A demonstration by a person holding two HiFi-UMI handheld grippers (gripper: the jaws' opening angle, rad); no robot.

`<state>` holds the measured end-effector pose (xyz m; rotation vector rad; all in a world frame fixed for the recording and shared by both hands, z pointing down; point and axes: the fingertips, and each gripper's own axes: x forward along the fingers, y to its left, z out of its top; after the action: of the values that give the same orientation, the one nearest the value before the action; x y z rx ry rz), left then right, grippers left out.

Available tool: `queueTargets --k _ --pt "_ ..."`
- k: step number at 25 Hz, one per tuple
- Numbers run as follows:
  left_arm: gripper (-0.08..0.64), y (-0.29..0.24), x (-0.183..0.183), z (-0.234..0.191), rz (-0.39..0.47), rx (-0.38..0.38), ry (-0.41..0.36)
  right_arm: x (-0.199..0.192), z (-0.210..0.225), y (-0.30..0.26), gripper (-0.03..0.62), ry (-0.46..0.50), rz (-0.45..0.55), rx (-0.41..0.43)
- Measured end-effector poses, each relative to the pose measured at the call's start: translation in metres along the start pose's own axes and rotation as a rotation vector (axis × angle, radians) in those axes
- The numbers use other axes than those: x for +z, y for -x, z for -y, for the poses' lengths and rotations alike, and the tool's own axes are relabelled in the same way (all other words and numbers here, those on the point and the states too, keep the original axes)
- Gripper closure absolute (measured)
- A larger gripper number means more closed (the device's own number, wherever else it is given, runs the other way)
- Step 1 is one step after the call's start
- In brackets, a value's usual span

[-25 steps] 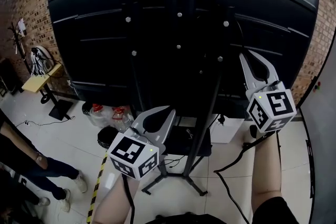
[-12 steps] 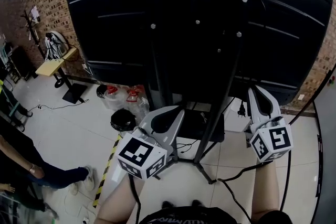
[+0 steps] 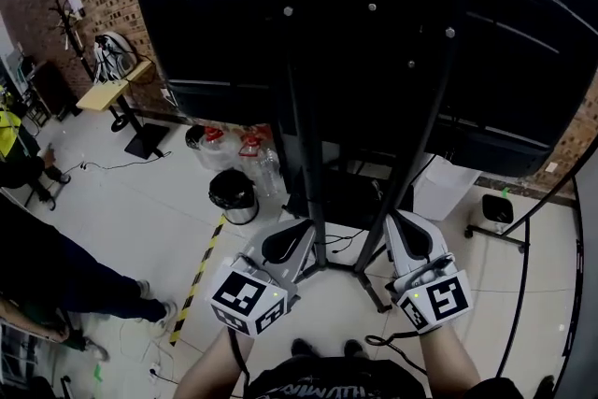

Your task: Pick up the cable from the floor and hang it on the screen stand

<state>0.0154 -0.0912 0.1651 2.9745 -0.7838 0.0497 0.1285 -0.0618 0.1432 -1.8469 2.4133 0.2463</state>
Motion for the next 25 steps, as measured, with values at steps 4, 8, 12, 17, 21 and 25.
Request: queueTargets --k 4,8,12,17,21,25 --pt "0.555 0.010 -0.023 0.000 -0.018 0.027 0.047 -0.020 -0.027 -0.004 0.584 -0.002 -0.022 0.063" --pt "0.554 0.016 -0.044 0.002 -0.044 0.044 0.093 -0.036 -0.045 -0.009 0.584 0.007 -0.063 0.118" --pt "0.554 0.018 -0.056 0.008 -0.062 0.046 0.122 -0.042 -0.052 -0.009 0.584 0.013 -0.089 0.140" --pt "0.555 0.012 -0.057 0.014 -0.055 0.036 0.125 -0.044 -0.050 -0.005 0.584 0.027 -0.099 0.142" --pt "0.554 0.007 -0.059 0.019 -0.060 0.022 0.126 -0.047 -0.046 -0.002 0.584 0.038 -0.113 0.139" --pt "0.554 0.004 -0.060 0.022 -0.068 0.014 0.130 -0.048 -0.042 0.001 0.584 0.038 -0.121 0.127"
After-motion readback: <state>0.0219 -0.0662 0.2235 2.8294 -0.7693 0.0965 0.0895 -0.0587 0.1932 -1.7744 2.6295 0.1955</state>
